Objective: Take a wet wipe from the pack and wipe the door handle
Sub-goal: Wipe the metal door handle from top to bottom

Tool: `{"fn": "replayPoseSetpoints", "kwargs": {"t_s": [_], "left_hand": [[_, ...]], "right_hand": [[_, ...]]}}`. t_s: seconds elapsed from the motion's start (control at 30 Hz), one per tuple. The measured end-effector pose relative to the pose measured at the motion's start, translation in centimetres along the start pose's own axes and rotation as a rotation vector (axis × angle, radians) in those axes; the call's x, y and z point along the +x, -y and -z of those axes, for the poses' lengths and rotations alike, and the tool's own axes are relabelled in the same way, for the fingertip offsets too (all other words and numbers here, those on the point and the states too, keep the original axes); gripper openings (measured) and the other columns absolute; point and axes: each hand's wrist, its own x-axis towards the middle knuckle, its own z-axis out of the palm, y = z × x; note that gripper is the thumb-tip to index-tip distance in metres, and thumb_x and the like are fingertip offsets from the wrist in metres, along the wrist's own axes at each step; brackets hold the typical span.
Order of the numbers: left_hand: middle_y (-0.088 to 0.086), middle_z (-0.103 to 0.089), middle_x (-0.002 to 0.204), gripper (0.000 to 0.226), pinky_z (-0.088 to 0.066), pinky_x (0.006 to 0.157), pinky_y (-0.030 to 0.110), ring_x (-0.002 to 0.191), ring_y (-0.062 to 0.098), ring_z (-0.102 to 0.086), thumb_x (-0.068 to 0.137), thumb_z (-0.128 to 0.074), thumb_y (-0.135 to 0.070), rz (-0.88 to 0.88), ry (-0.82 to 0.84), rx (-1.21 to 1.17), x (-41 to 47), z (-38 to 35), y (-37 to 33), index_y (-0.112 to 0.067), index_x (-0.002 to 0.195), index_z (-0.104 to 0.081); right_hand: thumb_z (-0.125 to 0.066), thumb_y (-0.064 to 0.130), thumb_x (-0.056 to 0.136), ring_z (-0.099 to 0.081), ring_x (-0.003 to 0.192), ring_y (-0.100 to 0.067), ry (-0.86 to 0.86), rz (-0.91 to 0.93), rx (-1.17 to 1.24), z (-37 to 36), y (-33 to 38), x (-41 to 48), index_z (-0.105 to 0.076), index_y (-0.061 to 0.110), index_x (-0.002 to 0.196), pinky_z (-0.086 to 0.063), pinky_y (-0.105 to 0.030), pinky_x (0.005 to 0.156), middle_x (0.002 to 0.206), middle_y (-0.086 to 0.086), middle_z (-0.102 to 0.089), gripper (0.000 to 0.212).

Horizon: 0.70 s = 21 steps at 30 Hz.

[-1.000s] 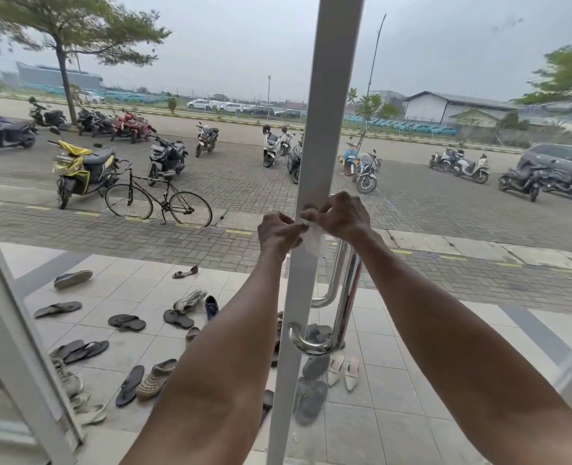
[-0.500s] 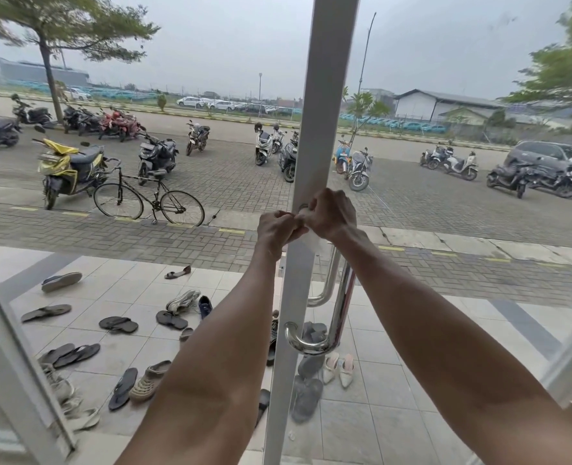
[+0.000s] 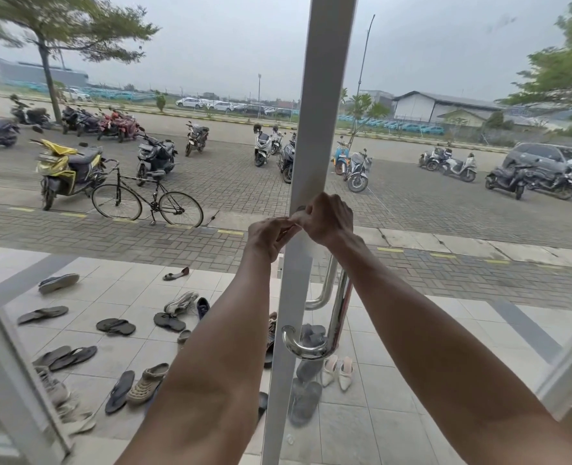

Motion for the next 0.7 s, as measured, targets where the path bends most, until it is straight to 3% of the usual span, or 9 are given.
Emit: {"fn": "replayPoseSetpoints", "kwargs": {"t_s": [0.17,0.27,0.4,0.57,0.63,0.7], "left_hand": [[0.027,-0.071,0.099,0.015,-0.062,0.076,0.027,0.093,0.031,-0.07,0.078,-0.072,0.014,-0.031,-0.033,0.014,0.3,-0.3,-0.3,0.015,0.091,-0.067],[0.02,-0.072,0.091,0.012,-0.062,0.068,0.024,0.081,0.024,-0.072,0.077,-0.075,0.011,0.021,-0.008,0.079,0.4,-0.6,-0.3,0.009,0.087,-0.069],[0.017,-0.074,0.093,0.034,-0.059,0.058,0.019,0.077,0.02,-0.072,0.073,-0.08,0.007,0.06,0.007,0.089,0.3,-0.8,-0.1,0.011,0.105,-0.069],[0.015,-0.074,0.094,0.055,-0.057,0.054,0.016,0.068,0.015,-0.072,0.068,-0.086,0.003,0.075,-0.014,0.099,0.9,-1.2,-0.2,0.01,0.119,-0.065],[0.017,-0.074,0.099,0.049,-0.055,0.051,0.016,0.064,0.013,-0.072,0.071,-0.084,0.004,0.037,-0.053,0.091,1.1,-1.6,-0.1,0.01,0.116,-0.065],[0.019,-0.069,0.119,0.03,-0.054,0.051,0.015,0.077,0.013,-0.07,0.083,-0.074,0.002,-0.009,-0.078,0.101,1.4,-1.8,0.4,0.005,0.111,-0.064]], "right_hand": [[-0.071,0.032,0.085,-0.071,0.075,-0.031,0.008,0.024,-0.053,-0.1,1.0,0.1,-0.075,0.009,0.077,-0.046,-0.029,0.063,0.076,-0.012,-0.073,0.024],[-0.072,0.037,0.082,-0.071,0.075,-0.029,0.015,0.059,-0.065,0.4,-0.2,-0.5,-0.074,0.011,0.076,-0.048,-0.029,0.065,0.075,-0.01,-0.073,0.027],[-0.075,0.05,0.082,-0.065,0.073,-0.023,0.037,0.103,-0.082,1.6,-2.0,-1.1,-0.077,0.014,0.081,-0.039,-0.027,0.065,0.078,-0.007,-0.073,0.036],[-0.072,0.043,0.086,-0.071,0.081,-0.029,0.02,0.117,-0.117,1.8,-1.6,-1.3,-0.073,0.011,0.083,-0.039,-0.028,0.066,0.082,-0.01,-0.073,0.032],[-0.073,0.037,0.086,-0.071,0.084,-0.031,0.013,0.12,-0.129,1.7,-0.9,-1.2,-0.074,0.011,0.087,-0.043,-0.03,0.066,0.087,-0.012,-0.074,0.026],[-0.074,0.031,0.085,-0.072,0.089,-0.032,0.008,0.128,-0.13,1.4,-0.2,-1.1,-0.075,0.011,0.09,-0.048,-0.032,0.07,0.09,-0.013,-0.075,0.02]]}}
